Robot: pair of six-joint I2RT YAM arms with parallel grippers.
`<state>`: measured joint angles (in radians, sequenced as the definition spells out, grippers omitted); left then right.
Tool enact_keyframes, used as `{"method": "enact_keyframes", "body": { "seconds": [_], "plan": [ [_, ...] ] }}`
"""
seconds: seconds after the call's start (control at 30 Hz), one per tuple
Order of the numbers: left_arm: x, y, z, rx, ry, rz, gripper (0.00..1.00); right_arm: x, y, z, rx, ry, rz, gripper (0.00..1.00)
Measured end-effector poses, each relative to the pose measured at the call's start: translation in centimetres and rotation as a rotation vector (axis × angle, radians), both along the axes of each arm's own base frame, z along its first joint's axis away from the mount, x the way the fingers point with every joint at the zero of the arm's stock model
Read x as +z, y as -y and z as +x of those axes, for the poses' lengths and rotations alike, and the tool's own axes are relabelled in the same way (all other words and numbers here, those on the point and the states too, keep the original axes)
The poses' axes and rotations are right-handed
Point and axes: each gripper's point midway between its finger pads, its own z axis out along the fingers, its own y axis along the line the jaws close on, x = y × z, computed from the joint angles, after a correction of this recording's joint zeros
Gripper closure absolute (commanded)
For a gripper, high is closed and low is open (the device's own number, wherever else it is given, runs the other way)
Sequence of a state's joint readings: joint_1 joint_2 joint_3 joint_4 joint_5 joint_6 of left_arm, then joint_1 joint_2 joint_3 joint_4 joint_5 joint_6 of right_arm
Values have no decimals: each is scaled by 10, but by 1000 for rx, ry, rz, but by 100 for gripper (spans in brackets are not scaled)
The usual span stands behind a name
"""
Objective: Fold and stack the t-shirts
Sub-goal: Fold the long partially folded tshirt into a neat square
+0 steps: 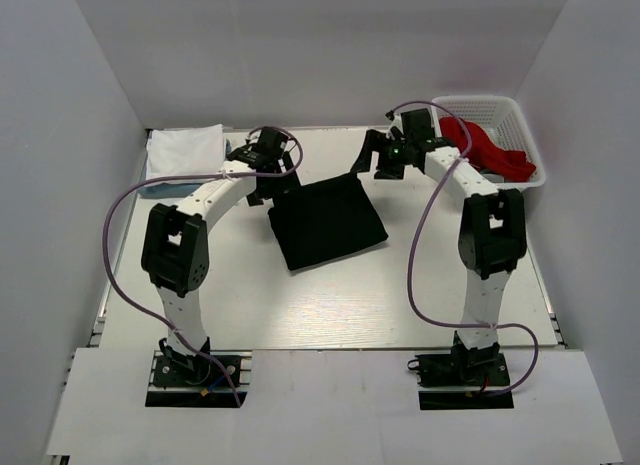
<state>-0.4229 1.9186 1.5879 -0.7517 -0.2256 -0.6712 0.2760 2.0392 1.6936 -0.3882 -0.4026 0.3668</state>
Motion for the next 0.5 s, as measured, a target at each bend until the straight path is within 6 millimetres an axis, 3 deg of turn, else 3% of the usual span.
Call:
{"method": "enact_keyframes", "body": {
  "seconds": [0.1,0.27,0.4,0.5],
  "plan": [
    [12,16,-5,-57,35,-66,0,6,-3,-24,40,-8,39,10],
    [34,38,-20,-157,131,-205,0,14,-22,-37,126,11,150,10],
    [32,46,-15,-186,173,-249,0,15,-40,-30,168,32,234,10],
    [12,48,-3,-179,168,-249,0,-2,-49,-12,164,48,275,10]
  ]
}}
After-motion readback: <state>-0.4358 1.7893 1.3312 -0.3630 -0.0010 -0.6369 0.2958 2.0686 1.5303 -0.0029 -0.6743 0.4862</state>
